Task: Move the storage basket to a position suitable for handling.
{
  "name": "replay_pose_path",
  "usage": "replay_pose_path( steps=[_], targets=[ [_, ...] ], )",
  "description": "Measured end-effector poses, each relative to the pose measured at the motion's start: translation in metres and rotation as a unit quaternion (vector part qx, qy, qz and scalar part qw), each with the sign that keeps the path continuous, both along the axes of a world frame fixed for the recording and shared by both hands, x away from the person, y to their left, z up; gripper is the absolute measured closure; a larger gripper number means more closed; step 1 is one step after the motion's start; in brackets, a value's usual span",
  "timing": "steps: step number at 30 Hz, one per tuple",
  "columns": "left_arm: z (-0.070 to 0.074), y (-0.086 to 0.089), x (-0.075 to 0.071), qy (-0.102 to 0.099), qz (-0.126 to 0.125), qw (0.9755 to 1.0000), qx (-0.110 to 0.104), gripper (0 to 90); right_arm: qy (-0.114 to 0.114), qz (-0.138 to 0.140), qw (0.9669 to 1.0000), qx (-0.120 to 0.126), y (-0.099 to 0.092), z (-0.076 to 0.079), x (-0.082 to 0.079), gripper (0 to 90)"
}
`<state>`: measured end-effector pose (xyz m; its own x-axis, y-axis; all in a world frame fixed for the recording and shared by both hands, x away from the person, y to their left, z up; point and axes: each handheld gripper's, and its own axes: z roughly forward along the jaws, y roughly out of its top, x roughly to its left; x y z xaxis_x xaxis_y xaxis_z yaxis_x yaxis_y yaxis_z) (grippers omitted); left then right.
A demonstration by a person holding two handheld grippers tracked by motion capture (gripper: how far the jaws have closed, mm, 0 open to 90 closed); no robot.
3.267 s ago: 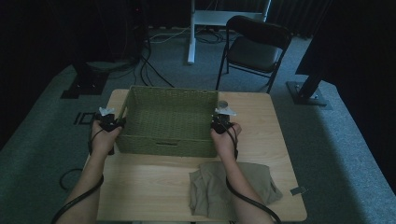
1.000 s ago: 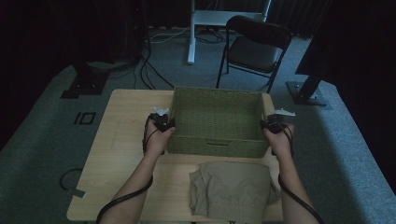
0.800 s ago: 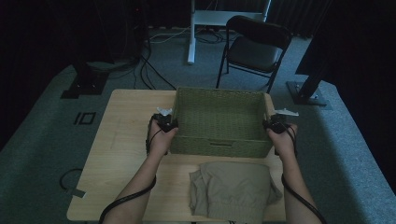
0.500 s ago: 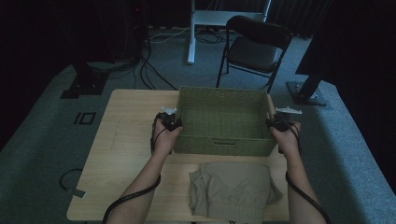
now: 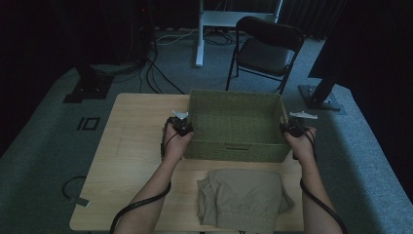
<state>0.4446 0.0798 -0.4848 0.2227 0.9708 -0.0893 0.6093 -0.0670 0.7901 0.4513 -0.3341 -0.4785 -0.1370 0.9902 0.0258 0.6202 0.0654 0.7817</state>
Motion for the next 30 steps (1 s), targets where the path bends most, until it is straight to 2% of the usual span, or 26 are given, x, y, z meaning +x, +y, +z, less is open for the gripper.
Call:
replay_pose_path(
  steps=[12, 19, 20, 22, 23, 24, 25, 26, 27, 28, 29, 30],
  targets=[
    [0.001, 0.001, -0.013, 0.005, 0.000, 1.0000, -0.004, 79.8, 0.000, 0.003, 0.9999, 0.012, -0.001, -0.001, -0.012, 78.5],
    [0.000, 0.003, -0.014, 0.004, -0.005, 0.9999, -0.012, 77.9, 0.003, 0.003, 1.0000, 0.000, 0.000, 0.000, -0.013, 78.2],
    [0.000, 0.005, -0.013, 0.010, -0.006, 0.9997, -0.020, 74.8, 0.004, 0.004, 1.0000, -0.002, 0.001, 0.001, -0.012, 76.2],
    [0.000, 0.004, -0.012, 0.022, -0.022, 0.9994, -0.017, 68.4, 0.003, 0.010, 0.9999, 0.002, 0.001, 0.002, -0.012, 68.9],
    [0.000, 0.004, -0.012, 0.022, -0.022, 0.9994, -0.017, 64.1, -0.004, 0.013, 0.9999, 0.005, 0.001, 0.003, -0.013, 61.4],
    [-0.001, 0.004, -0.011, 0.025, -0.033, 0.9989, -0.021, 60.2, -0.005, 0.024, 0.9997, 0.006, 0.002, 0.004, -0.013, 52.8],
    [-0.001, 0.004, -0.011, 0.025, -0.033, 0.9989, -0.021, 55.5, -0.004, 0.037, 0.9993, 0.006, 0.002, 0.005, -0.013, 50.3],
    [-0.001, 0.005, -0.010, 0.012, -0.050, 0.9980, -0.037, 50.7, -0.011, 0.042, 0.9991, 0.002, 0.003, 0.006, -0.013, 47.1],
    [0.001, 0.006, -0.010, 0.008, -0.054, 0.9981, -0.029, 47.5, -0.013, 0.044, 0.9989, 0.009, 0.002, 0.007, -0.013, 43.2],
    [0.001, 0.006, -0.010, 0.008, -0.054, 0.9981, -0.029, 45.3, -0.013, 0.044, 0.9989, 0.009, 0.002, 0.007, -0.013, 43.2],
    [0.003, 0.006, -0.008, -0.012, -0.072, 0.9973, -0.007, 45.3, -0.017, 0.044, 0.9987, 0.019, 0.001, 0.008, -0.012, 38.9],
    [0.007, 0.006, -0.007, -0.025, -0.079, 0.9966, 0.007, 36.7, -0.028, 0.034, 0.9987, 0.024, 0.000, 0.009, -0.012, 30.0]
  ],
)
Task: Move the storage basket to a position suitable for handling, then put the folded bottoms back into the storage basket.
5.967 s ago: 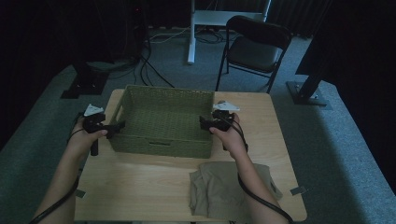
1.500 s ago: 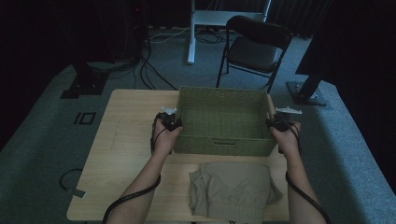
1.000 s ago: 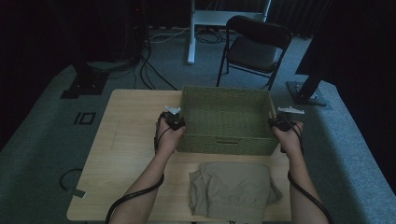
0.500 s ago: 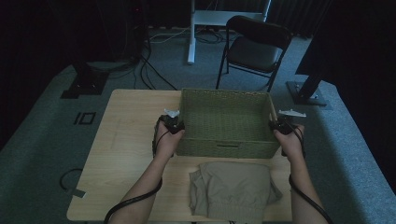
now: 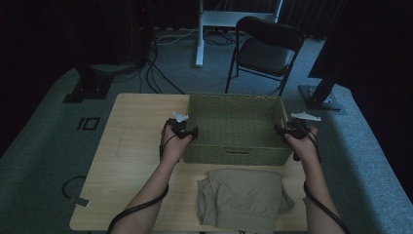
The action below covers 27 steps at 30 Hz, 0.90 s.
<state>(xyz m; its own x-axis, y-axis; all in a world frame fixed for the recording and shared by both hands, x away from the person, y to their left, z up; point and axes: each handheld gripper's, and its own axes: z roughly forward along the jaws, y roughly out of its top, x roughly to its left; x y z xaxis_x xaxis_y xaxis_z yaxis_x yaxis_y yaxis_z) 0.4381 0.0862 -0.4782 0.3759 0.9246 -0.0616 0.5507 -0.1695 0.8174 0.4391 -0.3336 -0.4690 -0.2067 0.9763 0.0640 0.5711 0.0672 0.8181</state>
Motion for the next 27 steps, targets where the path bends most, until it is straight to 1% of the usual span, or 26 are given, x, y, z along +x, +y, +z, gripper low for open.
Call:
replay_pose_path(
  steps=[1, 2, 3, 4, 5, 6, 7, 8, 12, 14, 15, 16, 17, 19, 22, 23, 24, 25, 27],
  targets=[
    [0.000, 0.000, 0.000, 0.000, 0.000, 1.0000, 0.000, 31.6, -0.005, 0.000, 1.0000, 0.002, 0.000, 0.002, 0.000, 19.2],
    [0.005, 0.003, 0.002, 0.012, 0.005, 0.9999, -0.010, 28.1, -0.011, 0.001, 0.9999, 0.002, 0.000, 0.003, 0.000, 17.5],
    [0.007, 0.004, 0.004, 0.016, 0.002, 0.9995, -0.028, 25.7, -0.015, 0.006, 0.9999, 0.003, 0.000, 0.005, 0.000, 14.8],
    [0.010, 0.006, 0.004, 0.025, 0.000, 0.9990, -0.037, 24.7, -0.019, 0.012, 0.9997, 0.007, 0.000, 0.007, 0.000, 13.5],
    [0.013, 0.008, 0.005, 0.023, -0.007, 0.9989, -0.039, 24.4, -0.021, 0.014, 0.9997, 0.008, 0.000, 0.009, -0.001, 13.9],
    [0.015, 0.009, 0.005, 0.015, -0.015, 0.9990, -0.039, 22.7, -0.022, 0.011, 0.9997, 0.008, 0.000, 0.011, 0.000, 13.9],
    [0.017, 0.010, 0.005, 0.012, -0.020, 0.9990, -0.038, 20.6, -0.022, 0.010, 0.9997, 0.006, 0.001, 0.012, 0.000, 13.9],
    [0.021, 0.012, 0.005, 0.006, -0.023, 0.9990, -0.039, 20.2, -0.024, 0.012, 0.9996, 0.004, 0.001, 0.013, 0.000, 13.8],
    [0.025, 0.016, 0.004, 0.006, -0.030, 0.9989, -0.036, 20.1, -0.024, 0.018, 0.9995, 0.005, 0.002, 0.018, -0.002, 13.6],
    [0.028, 0.018, 0.003, 0.007, -0.034, 0.9987, -0.039, 20.1, -0.024, 0.019, 0.9995, 0.004, 0.002, 0.019, -0.002, 13.8],
    [0.031, 0.020, 0.001, 0.003, -0.038, 0.9983, -0.043, 20.1, -0.026, 0.021, 0.9994, 0.006, 0.003, 0.024, -0.004, 13.9],
    [0.031, 0.020, 0.001, 0.003, -0.038, 0.9983, -0.043, 20.1, -0.026, 0.022, 0.9994, 0.007, 0.003, 0.025, -0.004, 13.9],
    [0.034, 0.021, 0.000, 0.006, -0.046, 0.9977, -0.050, 20.1, -0.026, 0.023, 0.9994, 0.010, 0.004, 0.027, -0.005, 13.9],
    [0.037, 0.022, -0.002, 0.002, -0.049, 0.9971, -0.058, 20.1, -0.029, 0.026, 0.9992, 0.014, 0.006, 0.030, -0.007, 13.9],
    [0.042, 0.025, -0.007, -0.001, -0.058, 0.9955, -0.075, 20.1, -0.031, 0.027, 0.9990, 0.018, 0.007, 0.034, -0.011, 13.9],
    [0.042, 0.025, -0.007, -0.001, -0.058, 0.9955, -0.075, 19.7, -0.031, 0.027, 0.9990, 0.018, 0.007, 0.034, -0.011, 13.9],
    [0.044, 0.026, -0.009, -0.004, -0.060, 0.9950, -0.080, 19.7, -0.033, 0.028, 0.9989, 0.018, 0.007, 0.036, -0.013, 13.9],
    [0.047, 0.028, -0.013, -0.004, -0.067, 0.9947, -0.078, 17.9, -0.033, 0.032, 0.9988, 0.015, 0.008, 0.038, -0.016, 13.9],
    [0.049, 0.029, -0.015, -0.006, -0.070, 0.9947, -0.075, 17.9, -0.034, 0.032, 0.9987, 0.017, 0.008, 0.038, -0.018, 13.9]
  ],
)
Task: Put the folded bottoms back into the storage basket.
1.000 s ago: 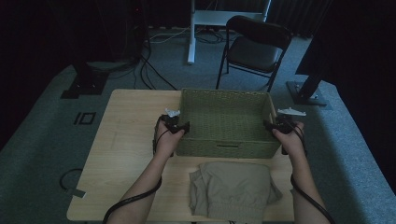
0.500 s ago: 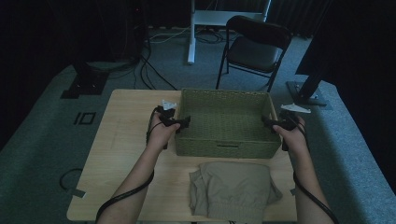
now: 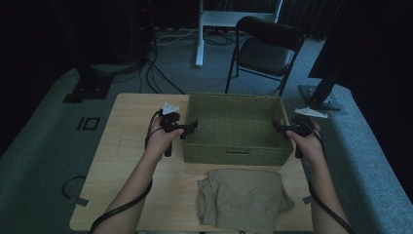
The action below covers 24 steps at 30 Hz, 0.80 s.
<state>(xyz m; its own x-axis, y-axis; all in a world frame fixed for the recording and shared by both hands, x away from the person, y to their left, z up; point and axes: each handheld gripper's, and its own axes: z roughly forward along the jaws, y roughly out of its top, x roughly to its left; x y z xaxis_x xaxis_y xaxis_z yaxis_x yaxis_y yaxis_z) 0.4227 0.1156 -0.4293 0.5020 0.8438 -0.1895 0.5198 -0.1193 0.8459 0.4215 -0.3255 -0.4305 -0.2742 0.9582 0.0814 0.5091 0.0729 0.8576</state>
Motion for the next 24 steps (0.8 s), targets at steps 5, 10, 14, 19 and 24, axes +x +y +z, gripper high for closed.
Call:
replay_pose_path(
  steps=[5, 10, 14, 19, 24],
  targets=[
    [0.008, 0.004, -0.007, -0.003, -0.005, 1.0000, 0.000, 17.9, 0.000, 0.012, 0.9998, 0.013, 0.002, 0.003, -0.008, 13.9],
    [0.013, 0.004, -0.018, -0.009, -0.026, 0.9996, 0.007, 17.9, -0.003, 0.023, 0.9996, 0.013, 0.007, 0.004, -0.018, 13.9],
    [0.016, 0.002, -0.025, -0.015, -0.037, 0.9992, 0.007, 17.9, -0.007, 0.023, 0.9996, 0.018, 0.010, 0.003, -0.024, 14.1],
    [0.017, -0.003, -0.038, -0.027, -0.054, 0.9981, 0.005, 17.9, -0.015, 0.031, 0.9992, 0.021, 0.013, 0.005, -0.035, 14.1],
    [0.016, -0.009, -0.050, -0.030, -0.073, 0.9969, 0.008, 17.9, -0.028, 0.042, 0.9984, 0.026, 0.016, 0.006, -0.050, 14.1]
  ],
)
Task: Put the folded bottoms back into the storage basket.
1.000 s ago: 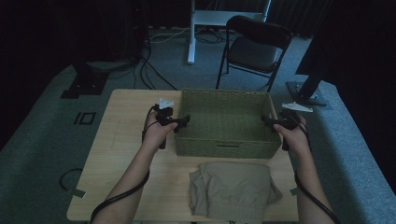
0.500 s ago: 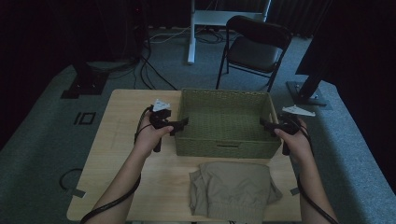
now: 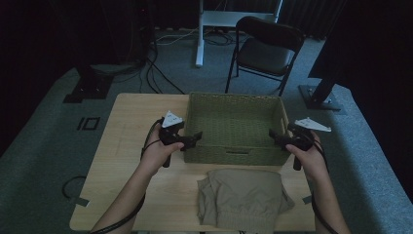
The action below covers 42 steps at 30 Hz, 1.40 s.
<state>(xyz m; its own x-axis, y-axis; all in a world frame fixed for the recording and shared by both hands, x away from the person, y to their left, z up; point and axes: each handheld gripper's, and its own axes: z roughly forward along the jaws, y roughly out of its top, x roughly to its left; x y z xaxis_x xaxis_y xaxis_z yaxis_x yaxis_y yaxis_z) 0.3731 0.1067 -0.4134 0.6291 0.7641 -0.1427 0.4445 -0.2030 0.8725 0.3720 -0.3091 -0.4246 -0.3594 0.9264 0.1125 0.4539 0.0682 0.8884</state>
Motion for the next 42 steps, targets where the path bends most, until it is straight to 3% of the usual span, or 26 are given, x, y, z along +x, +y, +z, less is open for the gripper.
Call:
replay_pose_path(
  steps=[3, 9, 16, 22, 32, 37, 42],
  targets=[
    [0.000, -0.002, -0.004, -0.002, -0.003, 1.0000, -0.001, 17.9, -0.009, 0.005, 0.9999, 0.004, 0.001, 0.001, -0.008, 14.0],
    [-0.001, -0.009, -0.018, -0.014, -0.016, 0.9998, 0.001, 17.9, -0.018, 0.009, 0.9997, -0.015, 0.001, 0.000, -0.020, 14.1],
    [-0.007, -0.021, -0.035, -0.013, -0.047, 0.9988, 0.002, 17.9, -0.025, 0.016, 0.9995, -0.008, 0.003, -0.003, -0.031, 14.1],
    [-0.015, -0.030, -0.047, -0.002, -0.066, 0.9978, 0.005, 17.9, -0.024, 0.032, 0.9992, -0.004, 0.010, -0.014, -0.048, 14.1],
    [-0.020, -0.039, -0.067, -0.015, -0.084, 0.9964, 0.000, 17.9, -0.026, 0.046, 0.9986, 0.007, 0.015, -0.025, -0.070, 14.1],
    [-0.031, -0.041, -0.077, -0.007, -0.087, 0.9962, 0.003, 17.9, -0.020, 0.043, 0.9988, 0.009, 0.016, -0.036, -0.082, 14.1],
    [-0.044, -0.042, -0.085, -0.003, -0.087, 0.9962, 0.011, 17.9, -0.011, 0.054, 0.9984, -0.004, 0.020, -0.051, -0.092, 13.8]
  ],
)
